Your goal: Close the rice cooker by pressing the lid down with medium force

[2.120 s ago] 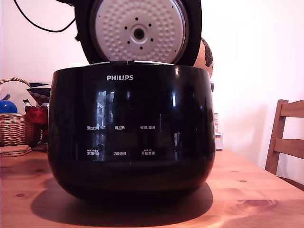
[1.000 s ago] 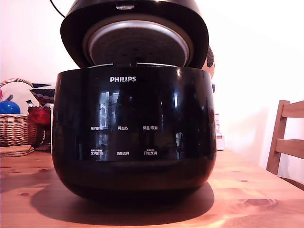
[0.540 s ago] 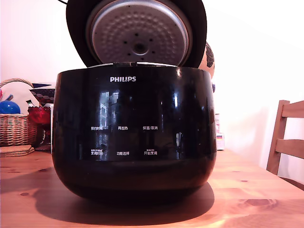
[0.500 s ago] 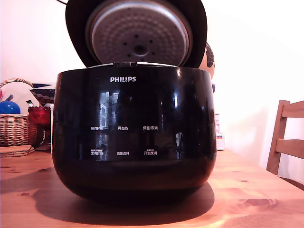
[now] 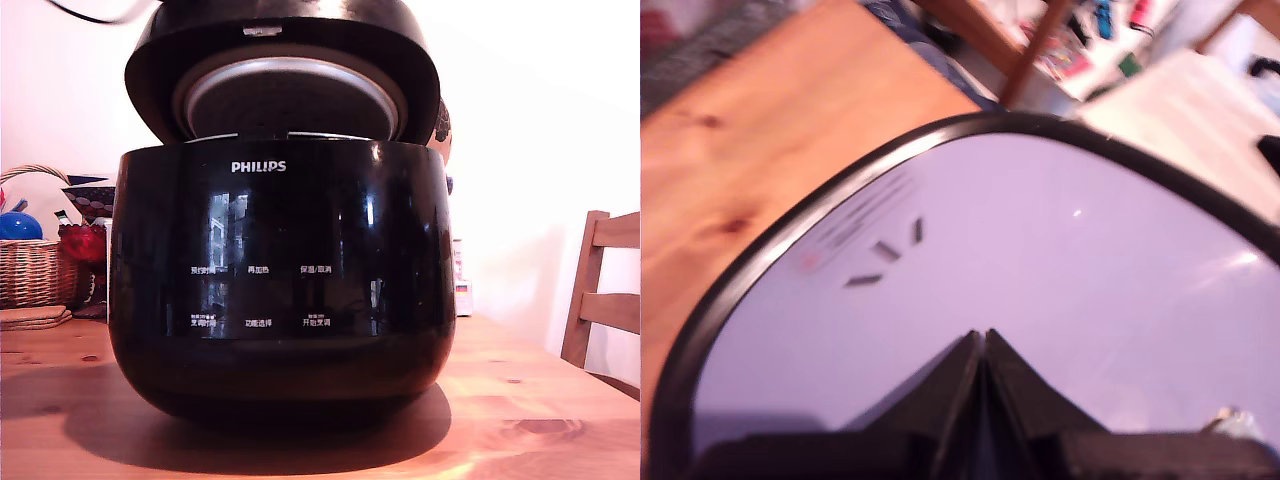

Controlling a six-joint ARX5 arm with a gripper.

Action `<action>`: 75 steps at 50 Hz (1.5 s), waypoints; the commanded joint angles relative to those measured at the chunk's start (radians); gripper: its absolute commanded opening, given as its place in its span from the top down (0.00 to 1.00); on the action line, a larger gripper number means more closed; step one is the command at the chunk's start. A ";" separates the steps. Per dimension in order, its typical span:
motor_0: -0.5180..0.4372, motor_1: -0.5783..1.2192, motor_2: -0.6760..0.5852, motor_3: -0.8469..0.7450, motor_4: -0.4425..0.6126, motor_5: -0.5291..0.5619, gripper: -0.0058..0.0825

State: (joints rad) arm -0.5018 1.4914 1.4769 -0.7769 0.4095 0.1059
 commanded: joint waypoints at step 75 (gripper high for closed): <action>-0.149 -0.352 -0.962 0.867 -0.288 -0.047 0.96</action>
State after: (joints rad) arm -0.6498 1.0805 0.6285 0.1574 0.1287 0.0479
